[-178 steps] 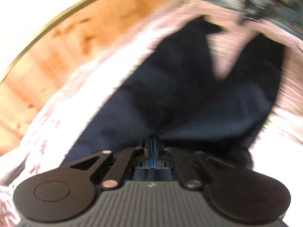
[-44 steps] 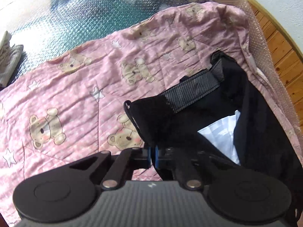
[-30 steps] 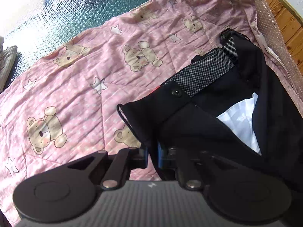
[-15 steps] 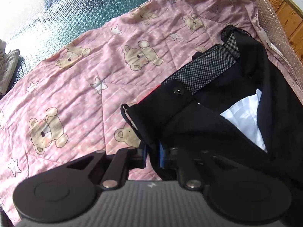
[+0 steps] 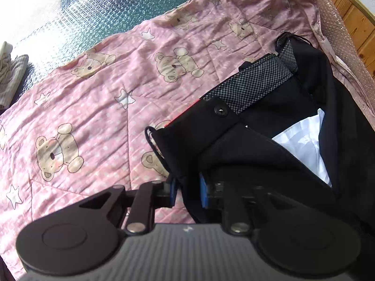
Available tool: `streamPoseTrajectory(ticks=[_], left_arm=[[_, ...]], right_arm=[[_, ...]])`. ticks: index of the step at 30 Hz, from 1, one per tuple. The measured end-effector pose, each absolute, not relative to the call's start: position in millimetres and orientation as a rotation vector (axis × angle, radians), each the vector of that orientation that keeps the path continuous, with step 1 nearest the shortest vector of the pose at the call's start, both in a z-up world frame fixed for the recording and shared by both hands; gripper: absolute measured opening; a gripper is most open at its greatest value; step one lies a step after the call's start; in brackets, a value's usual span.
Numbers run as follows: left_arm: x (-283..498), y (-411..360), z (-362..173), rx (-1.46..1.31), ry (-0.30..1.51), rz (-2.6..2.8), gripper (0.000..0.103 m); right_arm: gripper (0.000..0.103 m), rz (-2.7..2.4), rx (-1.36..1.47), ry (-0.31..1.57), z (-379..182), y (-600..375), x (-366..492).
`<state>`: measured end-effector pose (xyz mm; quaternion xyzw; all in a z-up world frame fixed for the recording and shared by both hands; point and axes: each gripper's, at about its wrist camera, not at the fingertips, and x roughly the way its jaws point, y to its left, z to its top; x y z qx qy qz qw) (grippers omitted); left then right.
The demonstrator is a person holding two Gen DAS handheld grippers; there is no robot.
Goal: Fold clothes
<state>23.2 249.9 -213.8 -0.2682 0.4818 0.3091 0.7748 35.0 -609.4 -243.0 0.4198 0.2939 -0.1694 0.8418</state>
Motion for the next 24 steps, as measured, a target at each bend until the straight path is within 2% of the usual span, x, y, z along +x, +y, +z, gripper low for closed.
streamPoseTrajectory(ticks=[2, 3, 4, 7, 8, 13, 17, 19, 24], left_arm=[[26, 247, -214, -0.557, 1.049, 0.670, 0.022], [26, 246, -213, -0.546, 1.052, 0.670, 0.022], [27, 246, -213, -0.538, 1.054, 0.671, 0.022], [27, 247, -205, -0.543, 1.041, 0.654, 0.005], [27, 248, -198, -0.545, 1.027, 0.647, 0.004], [35, 264, -123, -0.601, 0.960, 0.548, 0.003], [35, 271, -80, -0.529, 1.018, 0.444, 0.004], [30, 276, -88, -0.519, 1.083, 0.414, 0.004], [4, 282, -184, -0.558, 1.288, 0.442, 0.009]], right_arm=[[0.053, -0.364, 0.958, 0.565, -249, -613, 46], [0.030, -0.369, 0.970, 0.555, -250, -613, 53], [0.000, -0.368, 0.986, 0.573, -252, -615, 59], [0.000, -0.376, 0.932, 0.596, -235, -607, 65], [0.000, -0.383, 0.903, 0.596, -222, -604, 63], [0.000, -0.378, 0.847, 0.541, -138, -601, 31], [0.000, -0.400, 0.779, 0.582, -97, -596, -6], [0.000, -0.438, 0.760, 0.683, -115, -594, -21], [0.000, -0.563, 0.662, 0.933, -188, -586, -56]])
